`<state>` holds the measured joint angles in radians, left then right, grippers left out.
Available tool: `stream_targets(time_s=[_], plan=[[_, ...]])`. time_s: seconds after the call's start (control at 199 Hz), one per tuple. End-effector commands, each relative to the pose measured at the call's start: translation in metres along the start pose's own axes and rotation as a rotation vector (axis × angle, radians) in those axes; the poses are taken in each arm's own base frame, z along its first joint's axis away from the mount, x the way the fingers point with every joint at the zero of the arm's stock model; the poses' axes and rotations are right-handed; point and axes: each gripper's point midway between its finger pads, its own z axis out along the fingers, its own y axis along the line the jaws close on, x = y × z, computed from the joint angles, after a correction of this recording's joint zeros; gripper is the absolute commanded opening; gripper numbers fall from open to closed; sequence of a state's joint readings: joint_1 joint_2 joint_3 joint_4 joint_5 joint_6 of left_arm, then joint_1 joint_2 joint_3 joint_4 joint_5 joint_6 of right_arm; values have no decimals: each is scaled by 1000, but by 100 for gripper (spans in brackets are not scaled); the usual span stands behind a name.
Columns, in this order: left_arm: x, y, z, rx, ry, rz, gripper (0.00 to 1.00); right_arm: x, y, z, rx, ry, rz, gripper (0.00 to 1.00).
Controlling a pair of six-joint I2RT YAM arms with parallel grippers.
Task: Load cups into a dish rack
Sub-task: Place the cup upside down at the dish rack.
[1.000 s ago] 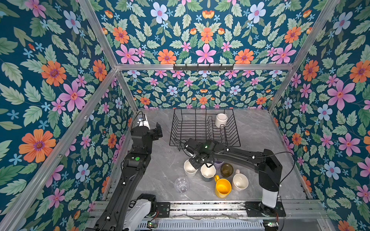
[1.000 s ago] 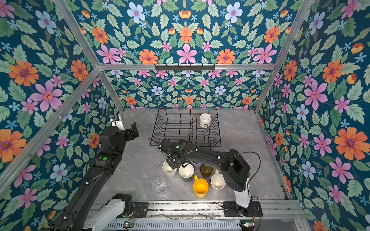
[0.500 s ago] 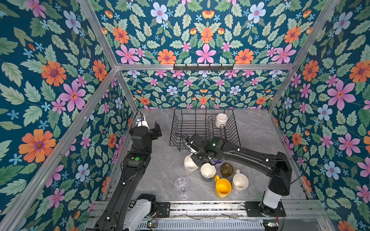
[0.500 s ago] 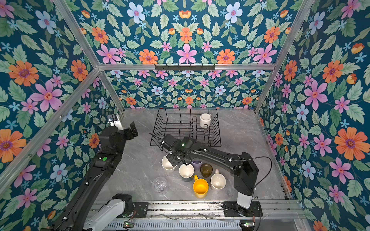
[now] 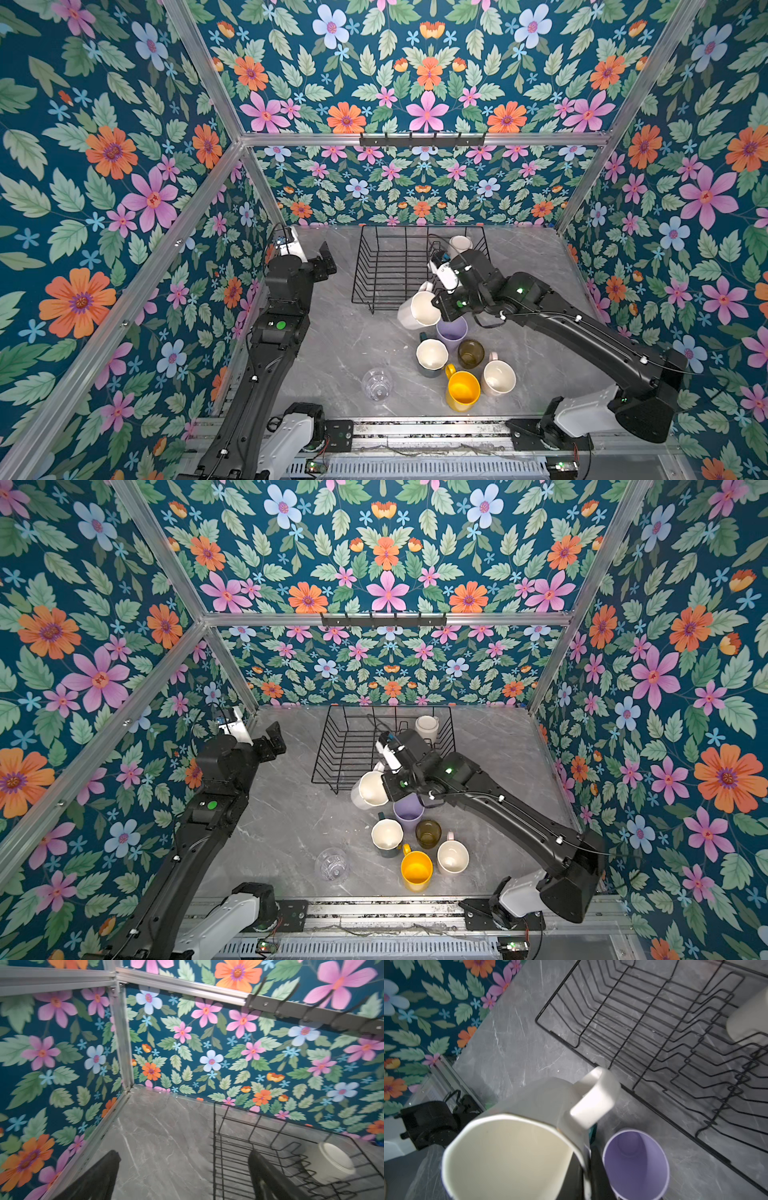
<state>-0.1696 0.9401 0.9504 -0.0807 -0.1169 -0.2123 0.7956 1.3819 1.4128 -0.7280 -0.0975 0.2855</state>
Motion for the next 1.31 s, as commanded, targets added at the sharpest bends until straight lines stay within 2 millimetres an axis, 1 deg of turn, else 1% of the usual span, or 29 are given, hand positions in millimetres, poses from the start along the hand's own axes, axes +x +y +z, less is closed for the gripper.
stream_targets(time_s=[0.0, 0.151, 0.277, 0.418, 0.493, 0.564, 0.76, 0.896, 1.037, 1.233, 1.304], plan=[[-11, -43, -5, 246, -16, -22, 98, -39, 5, -21, -137, -180, 82, 0], [-9, -80, -16, 477, -25, -6, 98, -59, -28, -45, -208, -315, 188, 0], [-6, -112, -30, 695, -20, -26, 98, -69, -42, -60, -263, -400, 204, 0], [-4, -138, -40, 893, 3, -78, 98, -78, -43, -75, -331, -479, 159, 0], [-4, -148, -46, 988, 9, -101, 98, -82, -37, -82, -375, -509, 125, 0], [-5, -157, -59, 1090, -2, -101, 98, -85, -30, -86, -415, -519, 94, 0], [-9, -167, -95, 1288, -70, -98, 99, -93, -6, -99, -553, -530, 5, 0], [-11, -171, -107, 1384, -73, -129, 100, -95, 5, -103, -619, -522, -42, 0], [-17, -173, -123, 1491, -97, -164, 100, -98, 10, -105, -662, -518, -62, 0], [-20, -174, -131, 1589, -70, -220, 100, -102, 18, -111, -713, -532, -93, 0], [-19, -175, -129, 1594, -53, -227, 100, -104, 19, -111, -720, -534, -96, 0]])
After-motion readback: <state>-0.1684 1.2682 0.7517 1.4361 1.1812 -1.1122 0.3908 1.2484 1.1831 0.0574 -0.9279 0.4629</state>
